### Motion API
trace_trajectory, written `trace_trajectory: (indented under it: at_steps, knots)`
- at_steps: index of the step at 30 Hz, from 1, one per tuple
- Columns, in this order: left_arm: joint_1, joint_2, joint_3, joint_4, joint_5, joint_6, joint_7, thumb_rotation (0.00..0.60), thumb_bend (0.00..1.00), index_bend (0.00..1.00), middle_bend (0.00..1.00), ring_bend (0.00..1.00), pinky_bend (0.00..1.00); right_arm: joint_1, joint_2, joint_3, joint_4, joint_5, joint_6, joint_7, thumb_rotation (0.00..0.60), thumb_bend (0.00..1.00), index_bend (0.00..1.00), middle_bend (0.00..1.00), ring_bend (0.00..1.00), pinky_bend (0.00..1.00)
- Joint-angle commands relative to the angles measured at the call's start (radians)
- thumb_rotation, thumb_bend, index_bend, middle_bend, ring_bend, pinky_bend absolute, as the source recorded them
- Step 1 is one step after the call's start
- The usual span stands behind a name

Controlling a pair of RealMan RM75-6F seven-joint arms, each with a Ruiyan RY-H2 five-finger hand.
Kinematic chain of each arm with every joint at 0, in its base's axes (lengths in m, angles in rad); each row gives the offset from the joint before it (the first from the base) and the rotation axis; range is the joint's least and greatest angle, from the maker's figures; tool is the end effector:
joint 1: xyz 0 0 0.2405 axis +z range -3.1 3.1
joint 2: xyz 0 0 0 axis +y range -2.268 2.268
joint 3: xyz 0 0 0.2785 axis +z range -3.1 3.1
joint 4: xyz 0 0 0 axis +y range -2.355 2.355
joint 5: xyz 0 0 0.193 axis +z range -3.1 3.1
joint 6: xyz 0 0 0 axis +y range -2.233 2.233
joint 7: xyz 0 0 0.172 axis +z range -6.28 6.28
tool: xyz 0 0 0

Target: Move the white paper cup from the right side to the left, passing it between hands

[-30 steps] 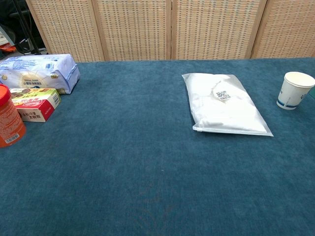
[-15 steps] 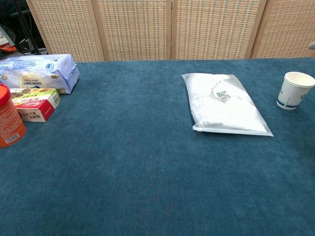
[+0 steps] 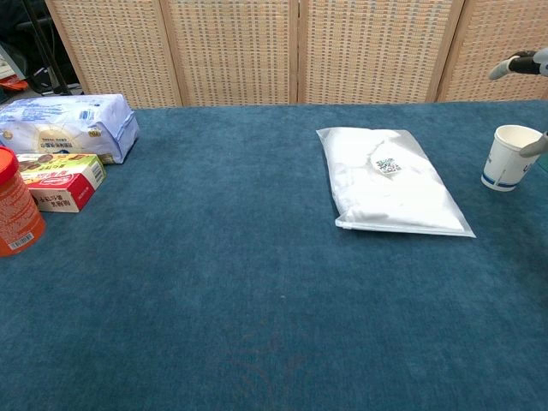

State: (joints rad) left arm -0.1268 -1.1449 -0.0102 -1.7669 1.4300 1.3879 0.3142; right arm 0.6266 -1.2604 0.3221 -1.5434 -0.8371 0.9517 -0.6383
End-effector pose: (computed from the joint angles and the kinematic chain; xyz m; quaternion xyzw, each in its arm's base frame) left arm -0.3030 0.2097 0.1441 -0.6474 -0.3862 -0.3095 0.5796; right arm -0.2415 -0.4101 0.1260 0.6735 -0.3533 0.2561 0.5967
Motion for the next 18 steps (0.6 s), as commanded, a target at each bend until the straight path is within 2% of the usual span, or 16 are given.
trace_trajectory:
  at_steps: [1,9,18]
  knots:
    - [-0.001,0.0,0.001,0.0,0.0,-0.001,0.001,0.6,0.07,0.0,0.0,0.0,0.0,0.055,-0.016,0.001,0.042,0.08,-0.029,-0.047,0.6,0.17,0.1,0.0,0.0,0.0]
    - [-0.006,-0.004,0.001,0.003,-0.011,-0.012,0.006,0.6,0.07,0.0,0.0,0.0,0.0,0.104,-0.035,-0.028,0.118,0.155,-0.065,-0.052,0.6,0.31,0.11,0.0,0.0,0.0]
    - [-0.014,-0.014,0.006,0.005,-0.02,-0.029,0.026,0.6,0.07,0.0,0.0,0.0,0.0,0.138,-0.044,-0.071,0.208,0.23,-0.126,-0.039,0.6,0.31,0.11,0.0,0.0,0.0]
